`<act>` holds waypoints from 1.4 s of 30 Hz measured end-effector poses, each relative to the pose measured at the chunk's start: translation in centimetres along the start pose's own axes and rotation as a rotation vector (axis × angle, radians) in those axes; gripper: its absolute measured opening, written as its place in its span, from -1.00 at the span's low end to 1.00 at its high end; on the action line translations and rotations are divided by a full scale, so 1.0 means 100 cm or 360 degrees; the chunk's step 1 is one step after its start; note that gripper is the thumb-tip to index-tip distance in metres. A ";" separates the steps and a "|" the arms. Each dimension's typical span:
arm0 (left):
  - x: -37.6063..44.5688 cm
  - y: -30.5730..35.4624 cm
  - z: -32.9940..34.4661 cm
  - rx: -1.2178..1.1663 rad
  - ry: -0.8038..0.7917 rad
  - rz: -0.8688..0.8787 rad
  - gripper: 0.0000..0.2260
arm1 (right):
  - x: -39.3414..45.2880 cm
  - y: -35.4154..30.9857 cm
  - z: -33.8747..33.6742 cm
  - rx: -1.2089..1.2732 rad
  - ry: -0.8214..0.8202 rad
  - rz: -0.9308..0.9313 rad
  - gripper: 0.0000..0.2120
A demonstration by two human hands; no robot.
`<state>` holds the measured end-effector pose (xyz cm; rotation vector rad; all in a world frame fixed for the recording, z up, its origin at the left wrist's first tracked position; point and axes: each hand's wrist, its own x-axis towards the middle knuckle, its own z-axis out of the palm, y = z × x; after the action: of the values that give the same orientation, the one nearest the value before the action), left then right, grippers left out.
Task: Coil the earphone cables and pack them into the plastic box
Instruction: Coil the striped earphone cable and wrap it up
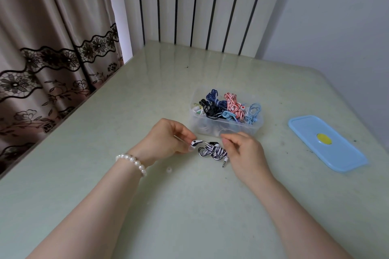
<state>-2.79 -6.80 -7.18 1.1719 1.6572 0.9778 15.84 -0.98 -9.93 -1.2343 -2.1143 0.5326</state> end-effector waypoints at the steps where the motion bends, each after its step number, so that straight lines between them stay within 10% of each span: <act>1: 0.000 -0.001 0.001 0.0078 0.0010 0.0016 -0.82 | 0.002 0.000 0.000 -0.0026 -0.0056 0.0013 -0.85; 26: -0.016 0.003 -0.021 0.1121 -0.0382 0.0013 -0.76 | 0.007 -0.013 -0.007 0.0736 -0.0652 0.0351 -0.68; 42: -0.003 0.004 0.026 -0.0426 -0.0055 0.0258 -0.90 | 0.004 -0.022 -0.015 0.1315 -0.0402 0.0500 -0.81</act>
<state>-0.20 -6.70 -7.61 1.1461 1.3703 1.2319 15.36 -1.63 -7.39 -1.0199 -1.5759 1.5759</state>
